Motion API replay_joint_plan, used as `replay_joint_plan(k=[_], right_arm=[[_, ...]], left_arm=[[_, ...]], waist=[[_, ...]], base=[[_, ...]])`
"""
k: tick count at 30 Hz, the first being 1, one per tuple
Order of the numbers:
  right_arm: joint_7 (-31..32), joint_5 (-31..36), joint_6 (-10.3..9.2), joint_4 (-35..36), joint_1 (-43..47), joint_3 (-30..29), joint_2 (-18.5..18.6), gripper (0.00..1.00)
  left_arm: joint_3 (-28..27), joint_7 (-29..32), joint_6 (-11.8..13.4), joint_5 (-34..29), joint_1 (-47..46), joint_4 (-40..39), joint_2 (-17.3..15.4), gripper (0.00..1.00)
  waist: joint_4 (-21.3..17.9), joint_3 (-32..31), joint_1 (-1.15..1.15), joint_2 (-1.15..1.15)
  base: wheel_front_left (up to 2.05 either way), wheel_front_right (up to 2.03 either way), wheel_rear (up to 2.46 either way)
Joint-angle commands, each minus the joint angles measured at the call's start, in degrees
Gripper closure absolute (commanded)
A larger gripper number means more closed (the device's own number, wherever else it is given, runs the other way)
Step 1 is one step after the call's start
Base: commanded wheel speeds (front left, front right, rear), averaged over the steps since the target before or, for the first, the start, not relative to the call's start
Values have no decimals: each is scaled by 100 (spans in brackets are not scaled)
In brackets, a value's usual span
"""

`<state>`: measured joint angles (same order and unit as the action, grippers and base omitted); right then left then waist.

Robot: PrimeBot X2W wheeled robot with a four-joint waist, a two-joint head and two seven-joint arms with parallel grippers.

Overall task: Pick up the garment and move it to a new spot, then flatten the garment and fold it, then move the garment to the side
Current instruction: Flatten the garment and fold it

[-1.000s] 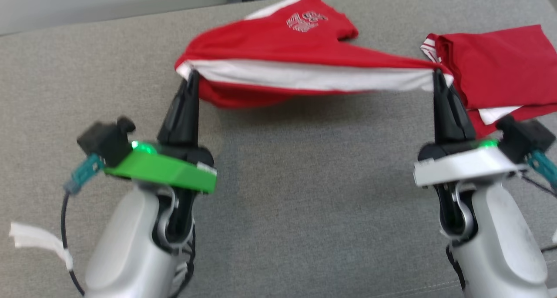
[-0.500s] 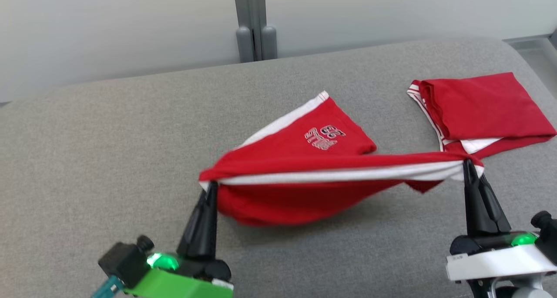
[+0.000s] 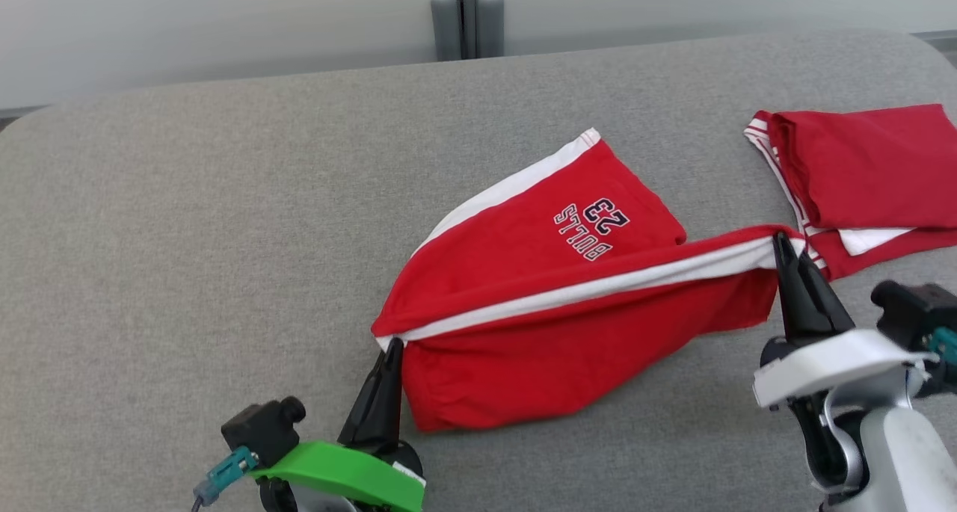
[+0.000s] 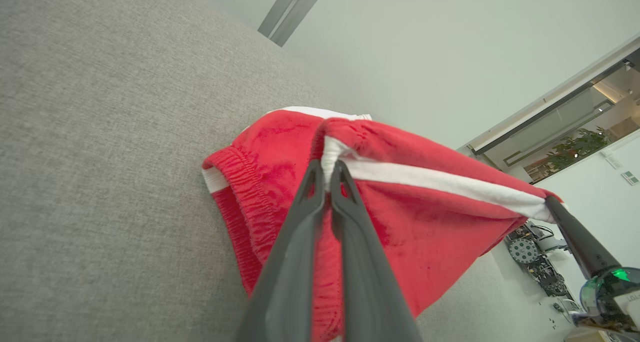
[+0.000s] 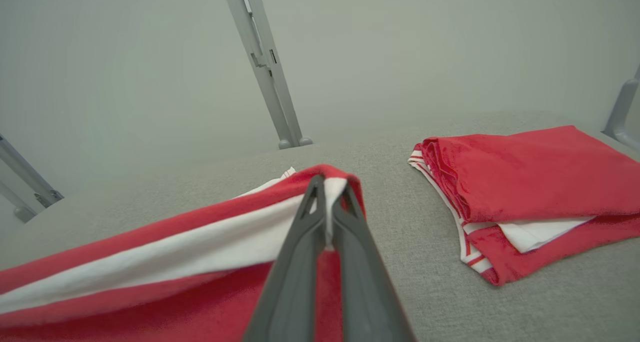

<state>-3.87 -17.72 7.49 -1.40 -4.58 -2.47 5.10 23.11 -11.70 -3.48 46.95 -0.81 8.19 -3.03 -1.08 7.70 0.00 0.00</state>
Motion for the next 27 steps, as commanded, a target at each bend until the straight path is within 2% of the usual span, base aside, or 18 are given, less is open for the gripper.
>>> replay_joint_plan(k=[1,9,14,17,27], right_arm=[[55,43,1,-203,-334,42,115,100],[394,40,1,-1651,-1896,451,749,100],[562,-120,1,-2577,-2698,766,958,100],[590,-178,1,-3132,-3101,953,1036,100],[444,-339,1,-4532,-4067,1513,1153,100]], left_arm=[[11,24,117,111,-242,106,-8,100],[627,16,703,835,-1418,709,-1,100],[995,-82,1073,1241,-2009,1035,0,100],[1196,-132,1207,1500,-2242,1190,2,100],[1629,-286,1399,2014,-2603,1495,1,100]], waist=[[297,318,0,0],[868,799,0,0],[1128,980,0,0],[1236,1023,0,0],[1387,1075,0,0]], base=[[0,0,0],[0,0,0],[0,0,0],[0,0,0],[0,0,0]])
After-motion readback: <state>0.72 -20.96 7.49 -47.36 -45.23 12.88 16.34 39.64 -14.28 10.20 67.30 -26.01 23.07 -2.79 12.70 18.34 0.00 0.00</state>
